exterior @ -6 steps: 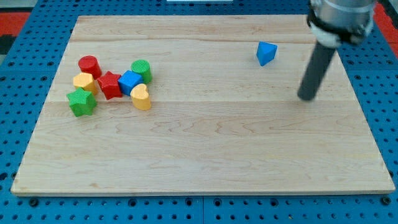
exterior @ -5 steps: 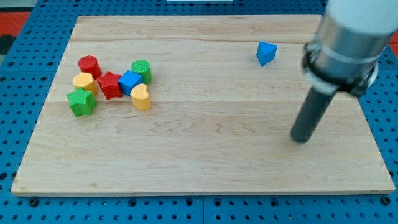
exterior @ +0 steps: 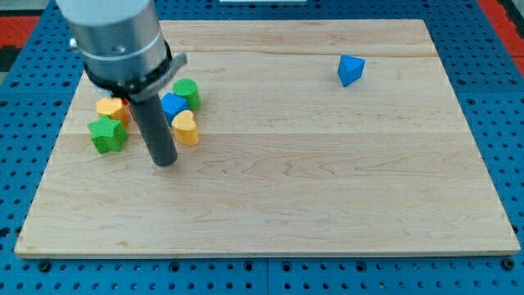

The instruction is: Keep the yellow heart to the left of the blue triangle

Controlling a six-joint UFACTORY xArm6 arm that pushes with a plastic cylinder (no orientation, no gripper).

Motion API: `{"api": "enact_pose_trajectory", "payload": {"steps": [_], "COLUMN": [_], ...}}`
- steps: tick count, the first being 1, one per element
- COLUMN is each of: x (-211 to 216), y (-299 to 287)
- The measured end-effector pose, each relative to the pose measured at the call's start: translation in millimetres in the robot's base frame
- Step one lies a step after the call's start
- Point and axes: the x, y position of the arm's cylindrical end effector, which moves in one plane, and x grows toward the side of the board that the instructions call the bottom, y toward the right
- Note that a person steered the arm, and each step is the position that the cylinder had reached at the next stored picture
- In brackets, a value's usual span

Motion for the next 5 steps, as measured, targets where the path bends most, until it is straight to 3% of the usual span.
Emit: {"api": "enact_pose_trajectory", "payload": {"steps": [3,4,5], "x": [-61,-62,-75], "y": [80,51,60]}}
